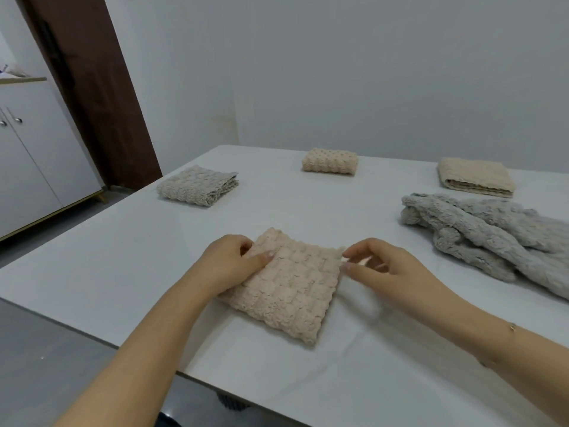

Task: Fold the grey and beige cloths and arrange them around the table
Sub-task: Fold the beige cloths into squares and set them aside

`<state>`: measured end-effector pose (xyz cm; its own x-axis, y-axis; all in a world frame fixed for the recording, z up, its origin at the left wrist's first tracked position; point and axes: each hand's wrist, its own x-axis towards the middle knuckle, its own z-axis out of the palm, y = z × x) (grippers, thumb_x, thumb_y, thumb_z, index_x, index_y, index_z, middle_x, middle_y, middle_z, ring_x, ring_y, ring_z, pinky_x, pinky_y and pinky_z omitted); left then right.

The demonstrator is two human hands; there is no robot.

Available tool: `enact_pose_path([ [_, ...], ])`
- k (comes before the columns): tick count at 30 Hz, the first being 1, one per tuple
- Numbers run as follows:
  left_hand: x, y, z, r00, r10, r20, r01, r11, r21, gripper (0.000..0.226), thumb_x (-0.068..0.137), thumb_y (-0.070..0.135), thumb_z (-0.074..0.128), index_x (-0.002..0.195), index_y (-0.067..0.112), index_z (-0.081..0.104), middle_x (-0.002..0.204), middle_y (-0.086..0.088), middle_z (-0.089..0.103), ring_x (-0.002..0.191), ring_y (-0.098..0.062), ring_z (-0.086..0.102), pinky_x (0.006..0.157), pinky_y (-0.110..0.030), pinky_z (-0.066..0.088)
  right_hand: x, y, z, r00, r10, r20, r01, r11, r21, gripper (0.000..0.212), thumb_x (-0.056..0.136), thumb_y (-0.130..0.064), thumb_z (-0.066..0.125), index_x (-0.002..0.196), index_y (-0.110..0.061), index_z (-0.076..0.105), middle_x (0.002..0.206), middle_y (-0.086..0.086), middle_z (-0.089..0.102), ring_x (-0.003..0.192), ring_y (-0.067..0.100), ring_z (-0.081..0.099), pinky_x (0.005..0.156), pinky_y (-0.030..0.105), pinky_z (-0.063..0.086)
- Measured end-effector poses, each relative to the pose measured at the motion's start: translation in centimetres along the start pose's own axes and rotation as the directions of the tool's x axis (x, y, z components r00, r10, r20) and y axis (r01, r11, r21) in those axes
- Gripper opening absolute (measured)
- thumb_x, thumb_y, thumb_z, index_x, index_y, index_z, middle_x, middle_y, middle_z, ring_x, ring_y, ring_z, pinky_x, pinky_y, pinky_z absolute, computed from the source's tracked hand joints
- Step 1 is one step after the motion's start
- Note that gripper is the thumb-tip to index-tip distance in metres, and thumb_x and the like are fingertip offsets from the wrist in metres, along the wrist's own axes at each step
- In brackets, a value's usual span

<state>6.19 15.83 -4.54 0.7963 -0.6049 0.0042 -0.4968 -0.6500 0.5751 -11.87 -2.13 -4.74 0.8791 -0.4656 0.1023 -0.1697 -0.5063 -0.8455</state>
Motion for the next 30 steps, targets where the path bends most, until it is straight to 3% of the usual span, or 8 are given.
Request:
enact_pose_path([
  [2, -0.1, 0.3, -0.2, 0.997, 0.078, 0.016, -0.078, 0.996, -0.037, 0.039, 0.087, 0.042, 0.062, 0.084, 0.003, 0.062, 0.070, -0.004, 0.054, 0.065, -0.017, 0.050, 0.062, -0.031, 0.037, 1.7, -0.4, 0.1, 0.999, -0.014, 0.040, 0.017, 0.998, -0.057, 0.036, 0.076, -0.044, 0.071, 0.108, -0.033, 0.059, 0.109, -0.019, 0.059, 0.099, 0.001, 0.056, 0.089, 0.029, 0.048],
  [5, -0.3, 1.0, -1.0, 0.987, 0.156, 0.031, -0.142, 0.951, -0.274, 0.018, 0.087, 0.033, 0.065, 0.094, 0.016, 0.065, 0.085, 0.001, 0.066, 0.071, -0.010, 0.058, 0.068, -0.028, 0.047, 4.6, -1.8, 0.2, 0.979, 0.067, 0.194, -0.058, 0.997, -0.053, 0.065, 0.072, -0.045, 0.076, 0.129, -0.031, 0.047, 0.126, -0.017, 0.050, 0.115, 0.002, 0.050, 0.095, 0.025, 0.042],
  [11, 1.3, 1.2, -3.1, 0.991, 0.119, 0.068, -0.065, 0.844, -0.533, 0.027, 0.079, 0.030, 0.073, 0.102, 0.022, 0.060, 0.093, 0.007, 0.072, 0.081, -0.009, 0.066, 0.069, -0.024, 0.052, 8.2, -3.2, 2.0, 0.817, 0.101, 0.567, -0.280, 0.930, 0.237, 0.032, 0.084, -0.017, 0.069, 0.114, -0.006, 0.064, 0.111, 0.010, 0.071, 0.101, 0.023, 0.068, 0.085, 0.031, 0.055],
  [16, 6.5, -3.9, -4.7, 0.955, -0.114, -0.273, -0.080, 0.790, -0.609, 0.031, 0.085, 0.023, 0.070, 0.112, 0.013, 0.058, 0.109, 0.004, 0.064, 0.101, -0.012, 0.059, 0.080, -0.024, 0.047, 11.2, -2.8, 4.3, 0.870, 0.191, 0.454, -0.406, 0.801, 0.441, 0.025, 0.085, -0.020, 0.068, 0.105, -0.006, 0.065, 0.101, 0.012, 0.074, 0.086, 0.024, 0.072, 0.070, 0.030, 0.058],
  [19, 10.4, -8.2, -5.1, 0.806, -0.397, -0.440, 0.086, 0.813, -0.576, 0.043, 0.086, 0.029, 0.067, 0.123, 0.014, 0.051, 0.127, -0.003, 0.053, 0.118, -0.022, 0.050, 0.100, -0.034, 0.041, 13.8, -2.3, 4.9, 0.902, 0.223, 0.368, -0.411, 0.702, 0.582, 0.031, 0.086, -0.019, 0.066, 0.112, -0.004, 0.062, 0.103, 0.012, 0.073, 0.090, 0.024, 0.071, 0.074, 0.030, 0.058],
  [23, 14.5, -11.1, -6.6, 0.629, -0.659, -0.412, 0.384, 0.724, -0.573, 0.062, 0.085, 0.045, 0.057, 0.136, 0.016, 0.039, 0.140, -0.011, 0.045, 0.131, -0.032, 0.037, 0.109, -0.041, 0.028, 17.1, -2.2, 6.5, 0.955, 0.200, 0.219, -0.296, 0.587, 0.753, 0.031, 0.088, -0.012, 0.063, 0.117, -0.001, 0.058, 0.105, 0.013, 0.072, 0.092, 0.023, 0.071, 0.075, 0.030, 0.057],
  [26, 16.7, -11.4, -7.3, 0.639, -0.670, -0.378, 0.491, 0.733, -0.470, 0.074, 0.082, 0.061, 0.050, 0.139, 0.016, 0.035, 0.141, -0.010, 0.044, 0.133, -0.030, 0.032, 0.108, -0.040, 0.024, 18.9, -2.3, 7.7, 0.977, 0.191, 0.097, -0.187, 0.532, 0.826, 0.028, 0.088, -0.007, 0.062, 0.114, -0.001, 0.059, 0.105, 0.014, 0.071, 0.087, 0.022, 0.072, 0.067, 0.028, 0.059],
  [30, 18.3, -11.9, -7.4, 0.742, -0.557, -0.373, 0.481, 0.830, -0.283, 0.062, 0.081, 0.059, 0.054, 0.132, 0.025, 0.043, 0.135, -0.008, 0.050, 0.129, -0.029, 0.036, 0.104, -0.039, 0.024, 20.6, -2.3, 8.8, 0.982, 0.188, 0.018, -0.115, 0.522, 0.845, 0.024, 0.086, -0.002, 0.063, 0.110, -0.002, 0.060, 0.092, 0.010, 0.074, 0.078, 0.021, 0.073, 0.061, 0.028, 0.058],
])
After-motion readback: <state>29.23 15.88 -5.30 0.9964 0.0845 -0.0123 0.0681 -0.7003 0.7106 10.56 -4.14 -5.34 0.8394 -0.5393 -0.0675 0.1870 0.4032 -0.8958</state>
